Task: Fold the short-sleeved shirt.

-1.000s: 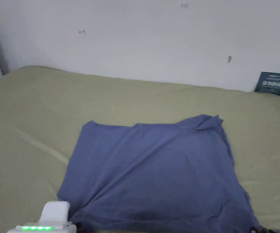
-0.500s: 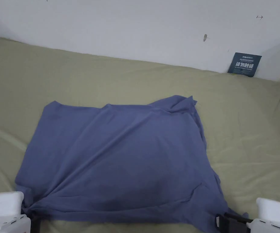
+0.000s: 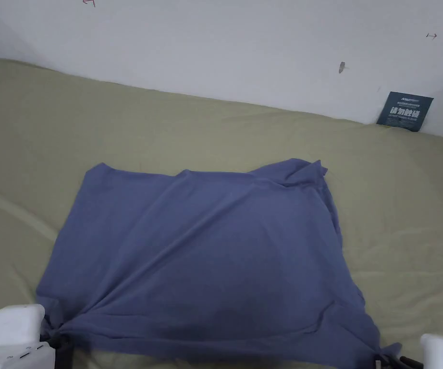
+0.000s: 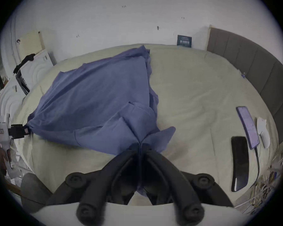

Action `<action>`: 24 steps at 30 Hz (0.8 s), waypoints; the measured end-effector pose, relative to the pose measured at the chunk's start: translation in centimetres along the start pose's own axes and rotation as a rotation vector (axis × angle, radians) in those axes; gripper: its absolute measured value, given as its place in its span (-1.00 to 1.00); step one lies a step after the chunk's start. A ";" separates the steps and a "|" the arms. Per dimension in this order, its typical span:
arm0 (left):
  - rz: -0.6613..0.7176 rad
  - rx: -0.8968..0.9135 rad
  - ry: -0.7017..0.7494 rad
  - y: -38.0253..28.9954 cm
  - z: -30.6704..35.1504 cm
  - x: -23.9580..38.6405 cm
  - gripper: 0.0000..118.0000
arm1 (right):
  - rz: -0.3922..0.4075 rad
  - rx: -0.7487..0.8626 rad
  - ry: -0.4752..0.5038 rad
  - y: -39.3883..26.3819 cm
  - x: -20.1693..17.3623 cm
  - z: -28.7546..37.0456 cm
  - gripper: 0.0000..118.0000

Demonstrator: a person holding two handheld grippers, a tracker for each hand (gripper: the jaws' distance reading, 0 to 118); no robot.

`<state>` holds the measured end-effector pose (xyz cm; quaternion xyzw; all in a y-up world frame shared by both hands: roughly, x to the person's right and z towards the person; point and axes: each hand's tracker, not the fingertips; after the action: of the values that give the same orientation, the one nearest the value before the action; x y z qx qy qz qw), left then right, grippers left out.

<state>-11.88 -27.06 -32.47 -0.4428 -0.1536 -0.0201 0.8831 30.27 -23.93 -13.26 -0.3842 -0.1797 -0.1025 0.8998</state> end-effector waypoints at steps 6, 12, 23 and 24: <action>-0.019 0.040 -0.004 2.3 1.5 0.3 -0.76 | 0.042 0.073 -0.002 3.2 -0.7 1.6 -0.90; -0.098 0.045 0.003 6.2 1.3 0.8 -0.76 | 0.109 0.072 -0.002 8.1 -0.7 0.3 -0.90; -0.427 -0.060 0.002 16.3 -3.3 1.1 -0.76 | 0.260 0.013 0.035 18.9 -1.4 -9.0 -0.90; -0.444 -0.065 0.005 17.3 -3.8 1.1 -0.76 | 0.260 -0.002 0.042 19.6 -1.5 -9.9 -0.90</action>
<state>-6.87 -19.46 -47.72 -0.4264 -0.2445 -0.2199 0.8426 37.63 -17.65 -33.08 -0.4031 -0.1093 0.0067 0.9086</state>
